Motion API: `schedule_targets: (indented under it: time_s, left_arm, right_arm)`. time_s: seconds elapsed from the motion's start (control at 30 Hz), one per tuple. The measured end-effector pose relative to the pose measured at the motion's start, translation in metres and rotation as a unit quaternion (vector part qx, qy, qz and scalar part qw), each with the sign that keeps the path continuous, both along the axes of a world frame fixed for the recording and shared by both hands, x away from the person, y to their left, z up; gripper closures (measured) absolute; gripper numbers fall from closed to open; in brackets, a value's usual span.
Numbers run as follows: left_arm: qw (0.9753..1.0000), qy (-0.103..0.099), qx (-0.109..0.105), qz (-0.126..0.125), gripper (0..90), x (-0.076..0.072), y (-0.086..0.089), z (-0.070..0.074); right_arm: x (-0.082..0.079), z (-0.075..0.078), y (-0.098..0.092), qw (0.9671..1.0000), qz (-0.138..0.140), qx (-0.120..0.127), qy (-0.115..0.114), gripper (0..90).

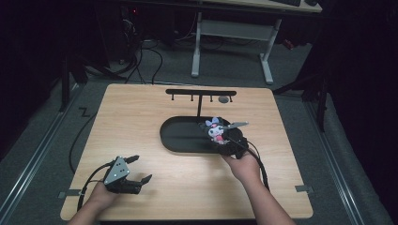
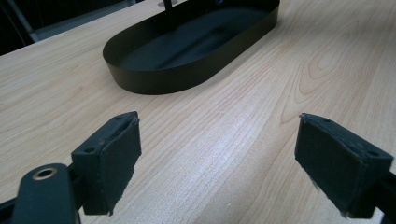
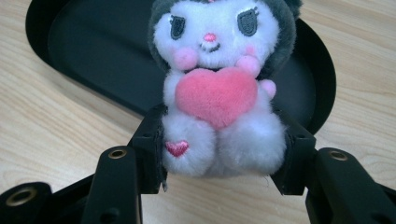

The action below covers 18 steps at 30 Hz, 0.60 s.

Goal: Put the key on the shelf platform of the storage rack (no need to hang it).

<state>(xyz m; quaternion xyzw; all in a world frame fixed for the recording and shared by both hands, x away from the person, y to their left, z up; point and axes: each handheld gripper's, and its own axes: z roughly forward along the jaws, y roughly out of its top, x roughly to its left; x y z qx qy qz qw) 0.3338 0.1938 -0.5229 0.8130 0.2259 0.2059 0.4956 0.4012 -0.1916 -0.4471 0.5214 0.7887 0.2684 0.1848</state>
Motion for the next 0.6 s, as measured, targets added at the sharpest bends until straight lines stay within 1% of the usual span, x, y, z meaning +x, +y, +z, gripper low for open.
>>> schedule_targets:
  time_s: [0.23,0.37,0.6]
  left_arm:
    - [1.0000,0.001,-0.001,0.000,15.4,0.000,0.000,0.000]
    - [1.0000,0.000,-0.002,0.000,15.4,0.000,0.000,0.000]
    - [1.0000,0.001,-0.002,0.000,15.4,0.000,0.000,0.000]
  right_arm:
    - [0.014,0.000,0.003,1.0000,-0.006,-0.003,0.001,47.1]
    - [0.019,0.000,0.003,0.9999,-0.010,0.000,0.002,47.1]
    - [0.031,-0.002,0.005,0.9999,-0.014,-0.005,0.004,47.1]
